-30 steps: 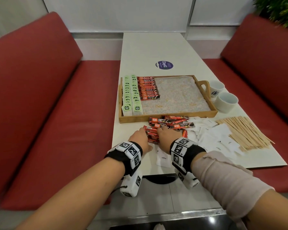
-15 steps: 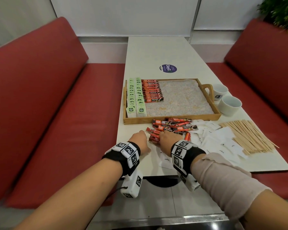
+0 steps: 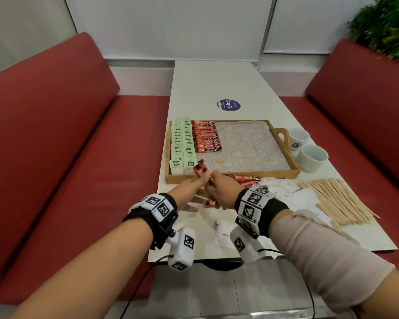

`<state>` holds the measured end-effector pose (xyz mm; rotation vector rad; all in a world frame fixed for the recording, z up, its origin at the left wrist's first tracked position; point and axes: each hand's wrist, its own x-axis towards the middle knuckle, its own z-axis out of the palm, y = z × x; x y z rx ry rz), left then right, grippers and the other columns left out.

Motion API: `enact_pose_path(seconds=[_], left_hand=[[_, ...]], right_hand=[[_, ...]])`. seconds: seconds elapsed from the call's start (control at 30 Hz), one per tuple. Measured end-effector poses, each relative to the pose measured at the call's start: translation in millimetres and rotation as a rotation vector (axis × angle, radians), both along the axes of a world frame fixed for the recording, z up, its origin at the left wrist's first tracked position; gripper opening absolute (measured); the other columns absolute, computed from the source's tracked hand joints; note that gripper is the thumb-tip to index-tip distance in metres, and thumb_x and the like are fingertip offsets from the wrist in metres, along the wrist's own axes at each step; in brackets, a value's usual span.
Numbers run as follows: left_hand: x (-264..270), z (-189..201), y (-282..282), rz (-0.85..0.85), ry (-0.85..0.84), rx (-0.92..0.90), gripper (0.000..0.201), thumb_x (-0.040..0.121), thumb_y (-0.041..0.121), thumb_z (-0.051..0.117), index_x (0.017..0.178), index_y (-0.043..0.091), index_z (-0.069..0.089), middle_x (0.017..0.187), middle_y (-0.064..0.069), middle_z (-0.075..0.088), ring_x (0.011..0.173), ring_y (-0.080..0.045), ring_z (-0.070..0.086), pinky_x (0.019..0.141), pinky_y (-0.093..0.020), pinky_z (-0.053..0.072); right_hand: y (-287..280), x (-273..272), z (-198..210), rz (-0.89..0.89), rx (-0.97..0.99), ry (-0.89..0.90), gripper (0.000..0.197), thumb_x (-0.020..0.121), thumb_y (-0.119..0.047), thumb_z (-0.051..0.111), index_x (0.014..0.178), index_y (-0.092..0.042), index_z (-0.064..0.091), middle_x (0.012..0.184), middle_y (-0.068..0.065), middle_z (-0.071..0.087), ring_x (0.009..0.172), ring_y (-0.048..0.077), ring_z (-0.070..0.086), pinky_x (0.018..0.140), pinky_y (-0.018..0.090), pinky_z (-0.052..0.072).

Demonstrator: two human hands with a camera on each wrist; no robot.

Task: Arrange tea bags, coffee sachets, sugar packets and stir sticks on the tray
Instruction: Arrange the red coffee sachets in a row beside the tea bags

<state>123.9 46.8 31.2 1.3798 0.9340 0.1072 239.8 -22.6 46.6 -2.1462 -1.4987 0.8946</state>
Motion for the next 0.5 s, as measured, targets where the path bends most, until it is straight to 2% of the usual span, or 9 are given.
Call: enact_pose_path(seconds=[0.07,0.13,0.2,0.3,0.37,0.4,0.5], left_hand=[[6,2,4,0.089,-0.185,-0.115,0.045,0.087,0.061,0.044,0.107,0.023,0.059,0.102,-0.003,0.065,0.092,-0.02,0.061,0.085,-0.04,0.05],[12,5,9,0.179,-0.328,-0.176,0.038,0.087,0.054,0.049,0.106,0.022,0.061,0.106,-0.007,0.066,0.091,-0.021,0.06,0.074,-0.037,0.051],[20,8,12,0.25,-0.41,-0.19,0.037,0.092,0.046,0.048,0.11,0.017,0.061,0.111,-0.009,0.067,0.091,-0.02,0.062,0.067,-0.031,0.048],[33,13,16,0.324,-0.477,-0.19,0.03,0.098,0.035,0.046,0.109,0.013,0.063,0.108,-0.008,0.069,0.088,-0.018,0.068,0.071,-0.032,0.055],[41,16,18,0.376,-0.481,-0.146,0.022,0.098,0.032,0.048,0.098,0.018,0.065,0.1,-0.008,0.071,0.087,-0.023,0.068,0.079,-0.039,0.054],[44,16,21,0.41,-0.464,-0.103,0.021,0.097,0.032,0.05,0.092,0.019,0.065,0.096,-0.009,0.071,0.086,-0.025,0.067,0.082,-0.043,0.053],[53,13,29,0.458,-0.377,0.068,0.02,0.096,0.031,0.053,0.086,0.019,0.065,0.087,-0.005,0.071,0.08,-0.024,0.066,0.082,-0.044,0.052]], right_hand=[[2,0,10,0.02,-0.002,0.231,0.016,0.099,-0.023,0.043,0.106,-0.009,0.041,0.076,0.007,0.059,0.052,0.02,0.059,0.043,0.029,0.049],[4,2,18,0.044,-0.029,0.382,0.019,0.1,-0.023,0.043,0.114,-0.011,0.039,0.075,0.007,0.056,0.049,0.02,0.058,0.041,0.027,0.049],[7,7,23,0.047,-0.04,0.423,0.027,0.101,-0.026,0.043,0.124,-0.015,0.033,0.078,0.007,0.057,0.05,0.021,0.057,0.041,0.029,0.051],[11,17,26,0.055,-0.014,0.321,0.036,0.101,-0.029,0.042,0.134,-0.017,0.031,0.093,0.009,0.063,0.059,0.026,0.062,0.05,0.034,0.056],[14,25,28,0.063,0.048,0.158,0.042,0.1,-0.028,0.042,0.14,-0.02,0.031,0.11,0.01,0.064,0.083,0.028,0.066,0.069,0.037,0.055],[16,29,29,0.054,0.078,0.108,0.042,0.1,-0.028,0.042,0.14,-0.021,0.034,0.114,0.009,0.063,0.088,0.025,0.065,0.073,0.035,0.053],[21,45,29,-0.026,0.105,0.002,0.027,0.099,-0.029,0.047,0.122,-0.015,0.046,0.093,0.001,0.06,0.066,0.014,0.056,0.057,0.025,0.043]])
